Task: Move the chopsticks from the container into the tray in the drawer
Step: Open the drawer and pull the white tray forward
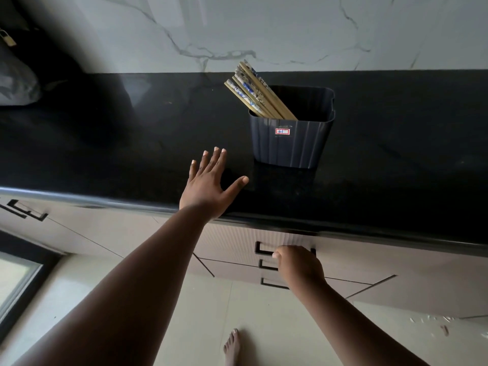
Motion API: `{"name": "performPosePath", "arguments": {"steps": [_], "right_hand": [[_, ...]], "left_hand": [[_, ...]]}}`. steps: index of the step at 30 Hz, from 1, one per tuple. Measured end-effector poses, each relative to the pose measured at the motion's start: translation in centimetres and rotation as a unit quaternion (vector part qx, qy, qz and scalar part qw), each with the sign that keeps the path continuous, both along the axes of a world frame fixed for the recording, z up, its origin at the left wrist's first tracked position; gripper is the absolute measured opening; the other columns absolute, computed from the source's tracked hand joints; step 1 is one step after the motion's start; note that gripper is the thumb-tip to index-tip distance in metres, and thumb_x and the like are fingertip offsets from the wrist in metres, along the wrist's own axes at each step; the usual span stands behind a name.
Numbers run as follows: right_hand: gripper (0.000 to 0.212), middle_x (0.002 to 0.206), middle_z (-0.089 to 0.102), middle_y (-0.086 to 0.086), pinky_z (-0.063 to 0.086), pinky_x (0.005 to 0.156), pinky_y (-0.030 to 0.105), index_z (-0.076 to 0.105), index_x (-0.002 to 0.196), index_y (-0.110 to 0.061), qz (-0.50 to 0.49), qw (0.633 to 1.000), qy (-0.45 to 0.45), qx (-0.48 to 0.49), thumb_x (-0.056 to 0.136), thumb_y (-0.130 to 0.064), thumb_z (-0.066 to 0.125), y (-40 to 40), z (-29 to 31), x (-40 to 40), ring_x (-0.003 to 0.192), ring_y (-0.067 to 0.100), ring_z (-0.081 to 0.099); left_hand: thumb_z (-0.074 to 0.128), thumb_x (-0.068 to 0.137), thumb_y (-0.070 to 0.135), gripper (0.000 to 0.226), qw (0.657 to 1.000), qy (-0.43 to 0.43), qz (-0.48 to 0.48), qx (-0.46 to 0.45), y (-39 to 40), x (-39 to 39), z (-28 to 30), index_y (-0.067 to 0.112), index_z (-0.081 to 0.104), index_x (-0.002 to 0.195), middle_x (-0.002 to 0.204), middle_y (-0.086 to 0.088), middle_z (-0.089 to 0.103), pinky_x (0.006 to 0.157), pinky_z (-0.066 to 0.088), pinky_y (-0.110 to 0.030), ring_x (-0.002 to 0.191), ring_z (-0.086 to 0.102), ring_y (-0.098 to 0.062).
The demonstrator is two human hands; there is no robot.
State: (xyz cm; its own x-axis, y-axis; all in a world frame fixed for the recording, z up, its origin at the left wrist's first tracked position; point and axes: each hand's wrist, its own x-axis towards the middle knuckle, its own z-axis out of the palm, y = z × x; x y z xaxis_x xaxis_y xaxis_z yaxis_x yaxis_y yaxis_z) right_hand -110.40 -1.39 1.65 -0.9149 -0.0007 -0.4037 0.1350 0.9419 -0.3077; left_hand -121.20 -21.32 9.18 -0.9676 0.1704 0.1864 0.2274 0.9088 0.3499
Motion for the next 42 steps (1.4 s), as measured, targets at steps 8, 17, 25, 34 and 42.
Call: {"name": "performPosePath", "arguments": {"steps": [8, 17, 25, 34, 42], "right_hand": [[0.034, 0.126, 0.063, 0.006, 0.052, 0.091, 0.033, 0.063, 0.124, -0.019, 0.008, 0.998, -0.056, 0.029, 0.094, -0.009, 0.050, -1.0, 1.2, 2.4, 0.115, 0.028, 0.060], [0.035, 0.127, 0.064, 0.003, 0.050, 0.095, 0.036, 0.064, 0.122, -0.022, 0.069, 0.990, -0.112, 0.052, 0.092, -0.011, 0.049, -2.2, 1.7, 8.3, 0.120, 0.024, 0.058], [0.025, 0.122, 0.063, 0.005, 0.045, 0.090, 0.037, 0.056, 0.117, -0.016, 0.127, 0.988, -0.084, 0.004, 0.095, -0.023, 0.047, -2.8, 4.8, 12.9, 0.113, 0.026, 0.060], [0.081, 0.155, 0.033, 0.008, 0.019, 0.117, 0.051, 0.037, 0.145, -0.026, 0.119, 0.989, 0.087, 0.023, 0.086, -0.069, 0.002, -1.1, 6.9, 13.4, 0.145, 0.033, 0.021], [0.107, 0.162, 0.004, 0.002, -0.001, 0.119, 0.045, 0.006, 0.152, -0.031, 0.089, 0.996, 0.016, -0.002, 0.062, -0.079, -0.024, -1.4, 5.0, 13.7, 0.148, 0.028, -0.007]], "left_hand": [[0.024, 0.084, 0.080, 0.090, 1.000, 0.003, -0.002, -0.002, 0.0, 0.0, 0.0, 0.026, 0.009, 0.154, 0.162, 0.007, 0.003, 0.117, -0.011, -0.032, 0.147, -0.011, -0.008], [0.026, 0.087, 0.076, 0.086, 1.000, 0.024, 0.005, -0.003, 0.0, 0.1, -0.1, 0.025, 0.013, 0.154, 0.163, 0.005, 0.007, 0.117, -0.012, -0.032, 0.148, -0.007, -0.010], [0.026, 0.088, 0.075, 0.084, 0.999, 0.035, 0.008, -0.011, -0.1, 0.2, -0.2, 0.025, 0.014, 0.154, 0.162, 0.005, 0.009, 0.116, -0.014, -0.031, 0.148, -0.006, -0.010], [0.017, 0.091, 0.070, 0.078, 0.995, 0.071, -0.008, -0.068, 0.0, 1.2, -0.3, 0.024, 0.015, 0.154, 0.162, 0.003, 0.015, 0.120, -0.011, -0.039, 0.149, -0.002, -0.014], [0.013, 0.090, 0.071, 0.080, 0.994, 0.059, -0.030, -0.087, -0.2, 0.9, -0.3, 0.024, 0.009, 0.155, 0.163, 0.003, 0.007, 0.119, -0.012, -0.040, 0.148, -0.009, -0.015]]}}
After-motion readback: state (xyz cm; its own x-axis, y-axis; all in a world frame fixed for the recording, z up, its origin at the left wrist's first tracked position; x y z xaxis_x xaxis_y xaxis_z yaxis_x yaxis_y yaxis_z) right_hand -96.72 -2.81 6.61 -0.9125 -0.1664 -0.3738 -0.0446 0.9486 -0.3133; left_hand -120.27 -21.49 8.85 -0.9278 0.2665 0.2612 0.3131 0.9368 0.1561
